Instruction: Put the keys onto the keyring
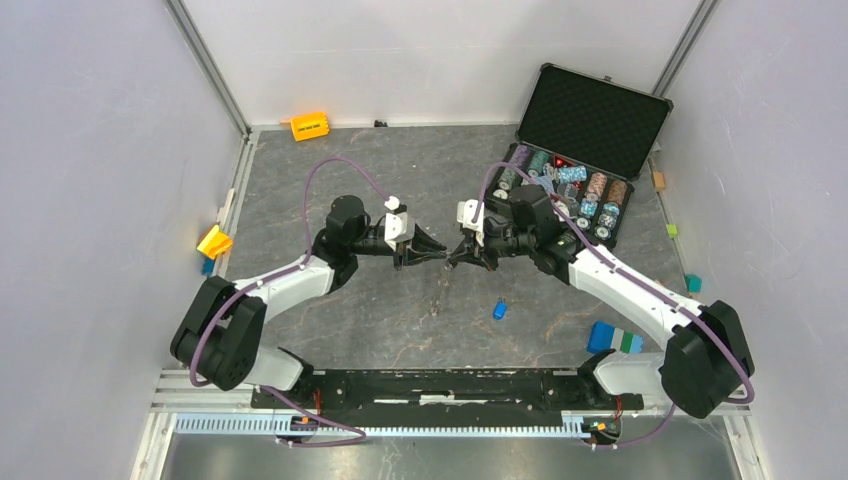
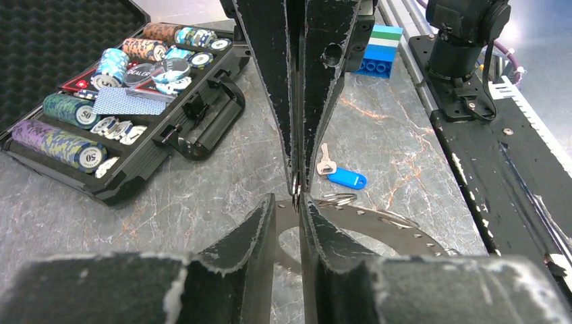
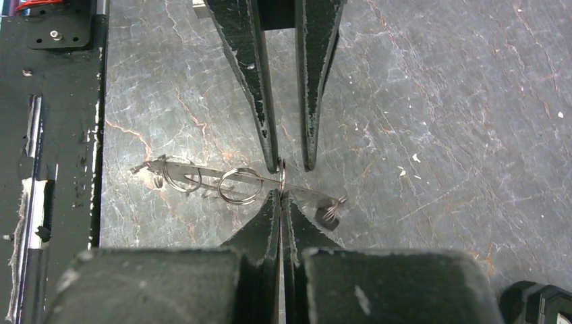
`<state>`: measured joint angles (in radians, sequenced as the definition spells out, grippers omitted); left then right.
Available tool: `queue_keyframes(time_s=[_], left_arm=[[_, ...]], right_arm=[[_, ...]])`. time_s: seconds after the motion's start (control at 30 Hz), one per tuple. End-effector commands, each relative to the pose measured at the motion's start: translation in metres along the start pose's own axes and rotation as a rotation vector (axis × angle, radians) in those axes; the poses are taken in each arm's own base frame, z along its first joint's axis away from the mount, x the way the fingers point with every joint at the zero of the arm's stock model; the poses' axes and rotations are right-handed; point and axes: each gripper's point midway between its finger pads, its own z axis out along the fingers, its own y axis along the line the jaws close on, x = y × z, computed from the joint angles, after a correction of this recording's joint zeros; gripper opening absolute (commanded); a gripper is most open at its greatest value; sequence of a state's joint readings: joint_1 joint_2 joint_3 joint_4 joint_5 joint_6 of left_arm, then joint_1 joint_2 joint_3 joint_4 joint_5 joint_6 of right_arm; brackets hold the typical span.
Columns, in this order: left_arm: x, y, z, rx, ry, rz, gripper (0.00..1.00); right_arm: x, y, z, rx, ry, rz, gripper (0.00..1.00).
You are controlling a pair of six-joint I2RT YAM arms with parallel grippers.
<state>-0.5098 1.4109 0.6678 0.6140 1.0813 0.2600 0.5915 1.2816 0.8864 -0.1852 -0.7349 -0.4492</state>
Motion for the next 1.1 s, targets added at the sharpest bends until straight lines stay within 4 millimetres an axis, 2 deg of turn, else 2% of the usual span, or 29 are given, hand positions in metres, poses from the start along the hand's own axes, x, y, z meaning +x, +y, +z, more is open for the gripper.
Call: queue_keyframes(time_s=[0.0,0.13,0.37,0.53,0.73,1.07], left_arm=[[-0.009,-0.002,0.001,0.027,-0.035,0.023,0.26],[-0.008,-0.003,0.001,0.033,-0.035,0.026,0.24],[-0.008,-0.007,0.002,0.055,-0.036,0.015,0.02],[-0.009,-0.006,0.001,0.023,-0.042,-0.011,0.02],[-0.016,-0.003,0.0,-0.047,-0.111,-0.066,0.02],[-0.014,-0.005,0.0,-0.043,-0.129,-0.087,0.02]], right_arm=[[-0.028,0.001,-0.005,-0.013,-0.093,-0.059,0.0],[-0.028,0.002,-0.005,-0.025,-0.097,-0.057,0.0],[-0.029,0.001,-0.005,-0.023,-0.1,-0.053,0.0],[-0.029,-0.001,-0.005,-0.017,-0.1,-0.048,0.0],[-0.034,-0.006,-0.007,-0.006,-0.108,-0.036,0.15],[-0.031,-0.006,-0.006,-0.007,-0.107,-0.022,0.19]])
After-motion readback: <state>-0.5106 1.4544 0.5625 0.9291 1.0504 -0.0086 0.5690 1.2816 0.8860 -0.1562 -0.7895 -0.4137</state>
